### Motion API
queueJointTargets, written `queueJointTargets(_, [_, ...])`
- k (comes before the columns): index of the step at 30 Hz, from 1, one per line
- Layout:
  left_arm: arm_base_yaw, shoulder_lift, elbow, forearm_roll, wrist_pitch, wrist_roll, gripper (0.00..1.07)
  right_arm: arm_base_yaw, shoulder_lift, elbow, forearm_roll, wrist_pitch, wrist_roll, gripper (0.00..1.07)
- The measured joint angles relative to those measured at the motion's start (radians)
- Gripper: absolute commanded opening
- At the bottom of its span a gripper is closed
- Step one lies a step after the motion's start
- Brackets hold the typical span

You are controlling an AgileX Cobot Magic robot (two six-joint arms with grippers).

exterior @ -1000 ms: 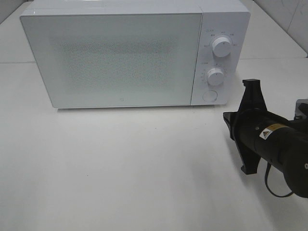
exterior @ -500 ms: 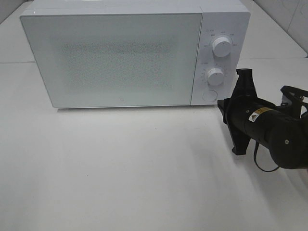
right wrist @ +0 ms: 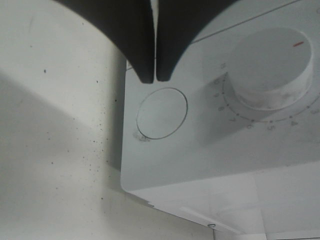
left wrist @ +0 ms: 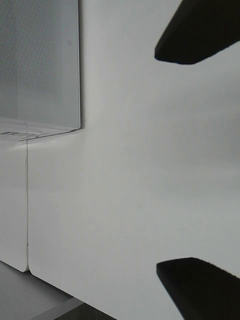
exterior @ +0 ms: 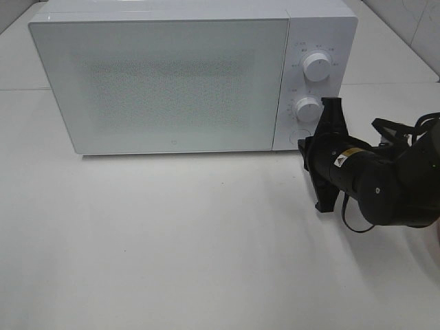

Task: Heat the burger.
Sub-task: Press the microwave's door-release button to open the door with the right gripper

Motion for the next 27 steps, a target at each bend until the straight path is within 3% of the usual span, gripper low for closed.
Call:
queueJointTargets(9, [0.0,0.0,0.0,0.0,0.0,0.0,0.98,-0.056,0.066,-0.076,-0.042,0.0,0.002,0.0])
queueJointTargets(27, [0.0,0.0,0.0,0.0,0.0,0.0,0.98,-0.057,0.135,-0.136,-0.023,-0.002,-0.004,0.0])
